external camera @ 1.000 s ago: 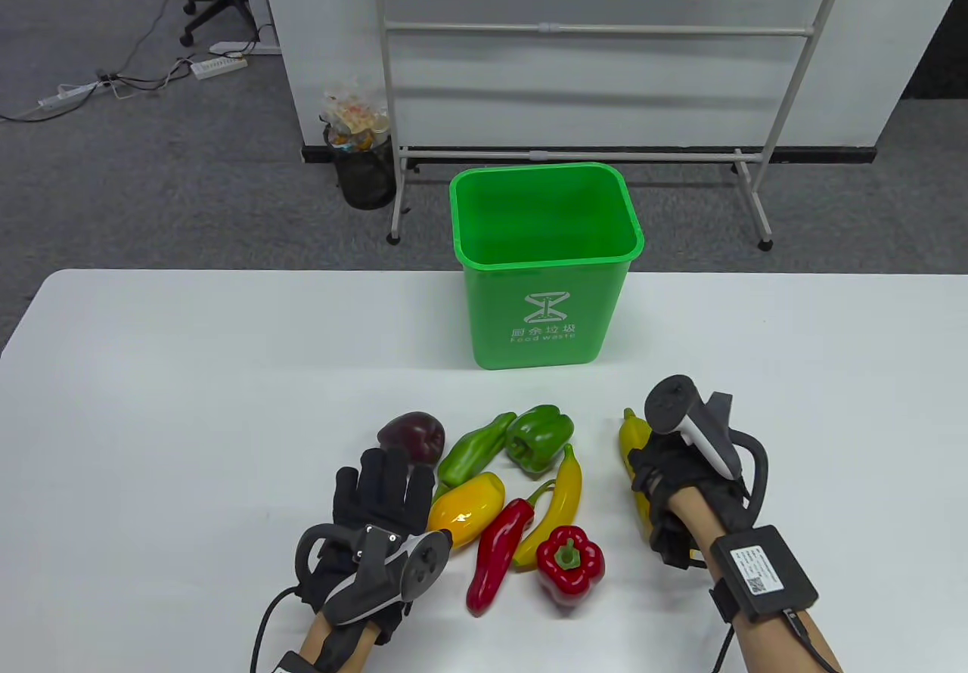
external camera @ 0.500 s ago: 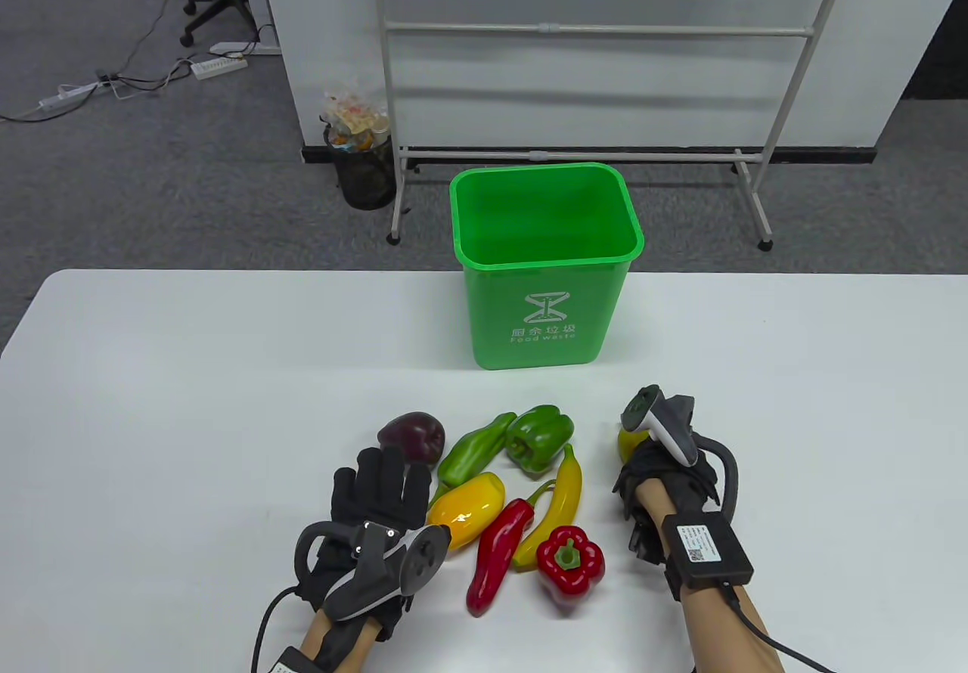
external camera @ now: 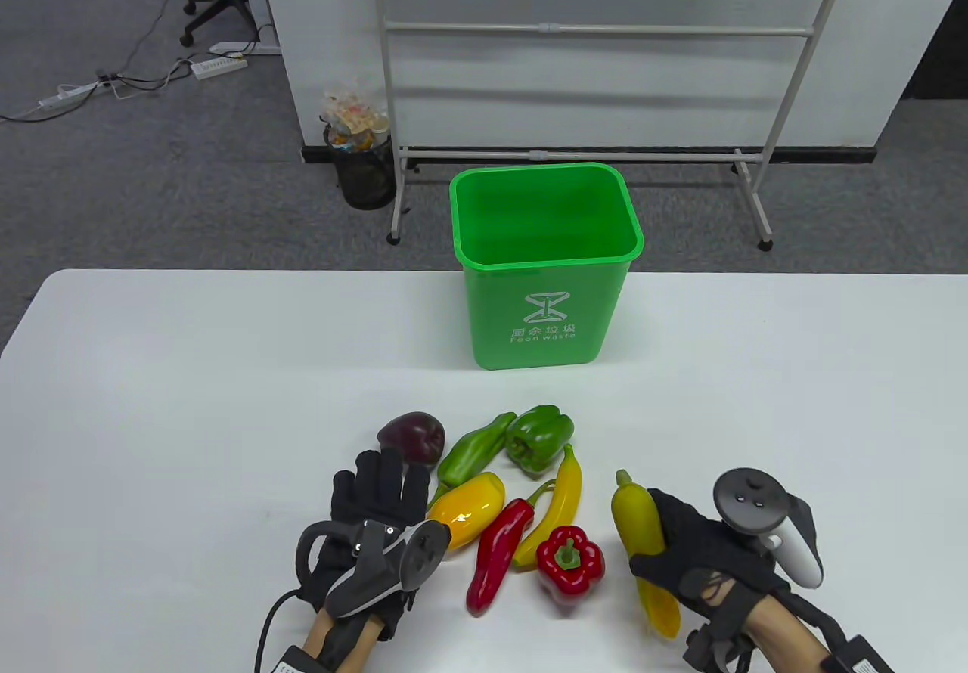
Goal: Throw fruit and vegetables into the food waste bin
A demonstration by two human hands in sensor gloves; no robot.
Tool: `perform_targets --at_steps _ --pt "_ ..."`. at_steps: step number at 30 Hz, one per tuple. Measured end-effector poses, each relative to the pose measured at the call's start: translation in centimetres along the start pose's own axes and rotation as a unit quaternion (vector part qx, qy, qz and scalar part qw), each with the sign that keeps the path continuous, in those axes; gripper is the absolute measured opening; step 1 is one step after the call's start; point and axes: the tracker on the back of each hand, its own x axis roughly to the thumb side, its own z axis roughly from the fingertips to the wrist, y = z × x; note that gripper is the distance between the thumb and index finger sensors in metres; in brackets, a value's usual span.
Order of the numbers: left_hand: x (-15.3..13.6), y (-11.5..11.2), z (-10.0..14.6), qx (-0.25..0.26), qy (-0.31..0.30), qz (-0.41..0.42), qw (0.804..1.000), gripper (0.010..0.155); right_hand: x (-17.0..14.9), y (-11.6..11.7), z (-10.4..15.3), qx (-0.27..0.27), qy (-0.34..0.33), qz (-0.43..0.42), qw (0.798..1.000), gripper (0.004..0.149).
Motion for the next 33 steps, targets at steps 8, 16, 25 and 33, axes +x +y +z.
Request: perform_targets --at_steps 8,16,25,33 --pt "0.1 -0.2 0.0 -0.005 -0.005 0.003 1.0 0.082 15.4 -3.1 -2.5 -0.023 -0.297 -0.281 0.912 0.095" --pt "-0.5 -0.1 0.3 -0.007 0.002 0.025 1.0 0.082 22.6 -10.3 -11.6 -0.221 -0.076 -0.194 0.953 0.104" --pt "-1.2 -0.3 0.1 -0.01 0.007 0.033 0.999 0.082 17.0 -5.8 -6.4 -0.178 -0.15 -0.048 0.971 0.089" --pt "-1.0 -0.4 0.2 -0.01 0.011 0.028 0.999 0.082 13.5 -1.0 -0.9 -0.203 -0.233 0.185 0.933 0.077"
